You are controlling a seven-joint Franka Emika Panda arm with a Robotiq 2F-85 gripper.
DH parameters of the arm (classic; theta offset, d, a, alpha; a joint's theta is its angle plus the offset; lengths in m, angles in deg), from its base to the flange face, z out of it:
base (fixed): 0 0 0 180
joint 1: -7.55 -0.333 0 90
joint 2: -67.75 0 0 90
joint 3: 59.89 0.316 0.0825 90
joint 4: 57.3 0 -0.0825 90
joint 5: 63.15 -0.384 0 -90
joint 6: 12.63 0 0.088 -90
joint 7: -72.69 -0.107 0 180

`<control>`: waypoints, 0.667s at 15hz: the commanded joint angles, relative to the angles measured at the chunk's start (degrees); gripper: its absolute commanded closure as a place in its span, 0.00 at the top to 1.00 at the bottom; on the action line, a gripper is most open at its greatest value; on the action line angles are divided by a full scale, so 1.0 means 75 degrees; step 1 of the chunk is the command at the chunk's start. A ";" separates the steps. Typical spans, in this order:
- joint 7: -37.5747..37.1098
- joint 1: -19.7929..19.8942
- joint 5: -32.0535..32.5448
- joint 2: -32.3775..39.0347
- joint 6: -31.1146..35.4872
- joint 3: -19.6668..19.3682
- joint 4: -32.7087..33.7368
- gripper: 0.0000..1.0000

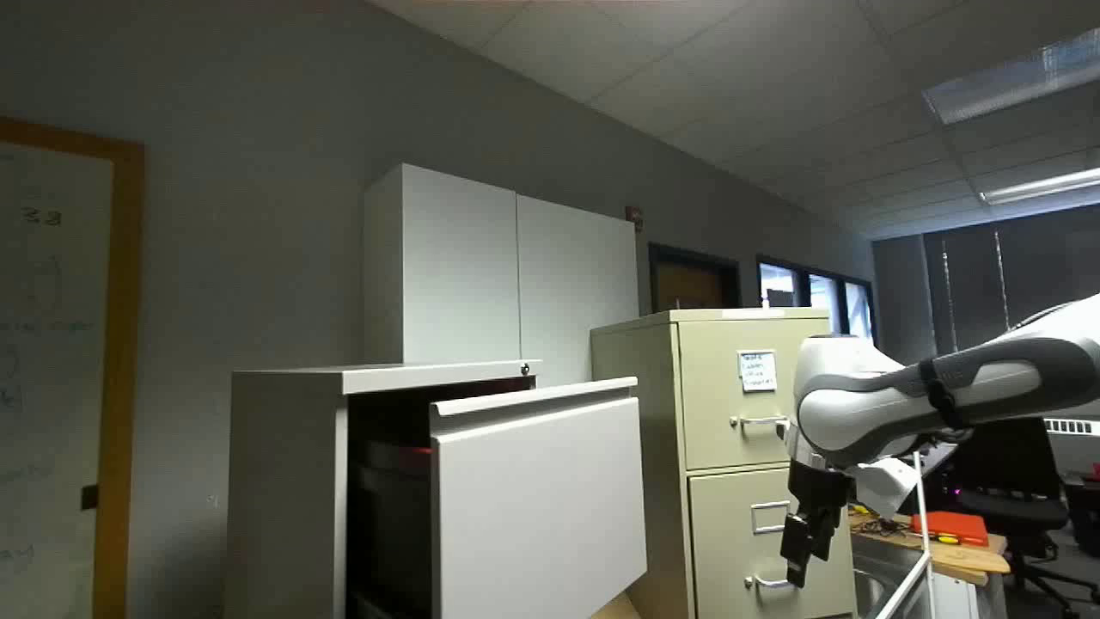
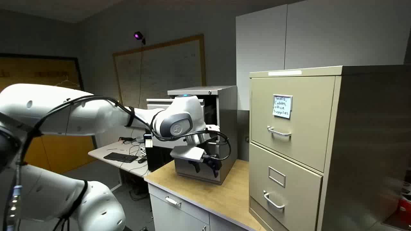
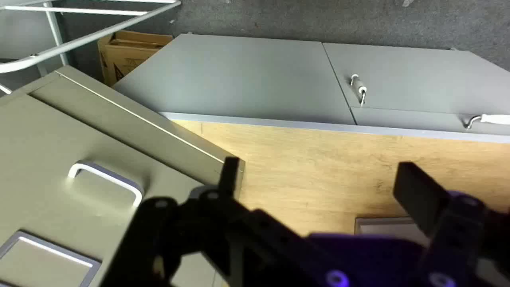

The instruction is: Close the upper drawer

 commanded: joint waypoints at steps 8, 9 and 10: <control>-0.0050 0.0018 -0.0102 0.0013 0.0054 0.0050 0.0023 1.00; -0.0052 -0.0027 -0.0134 -0.0005 0.0120 0.0076 0.0028 1.00; -0.0049 -0.0073 -0.0145 -0.0054 0.0199 0.0128 0.0016 1.00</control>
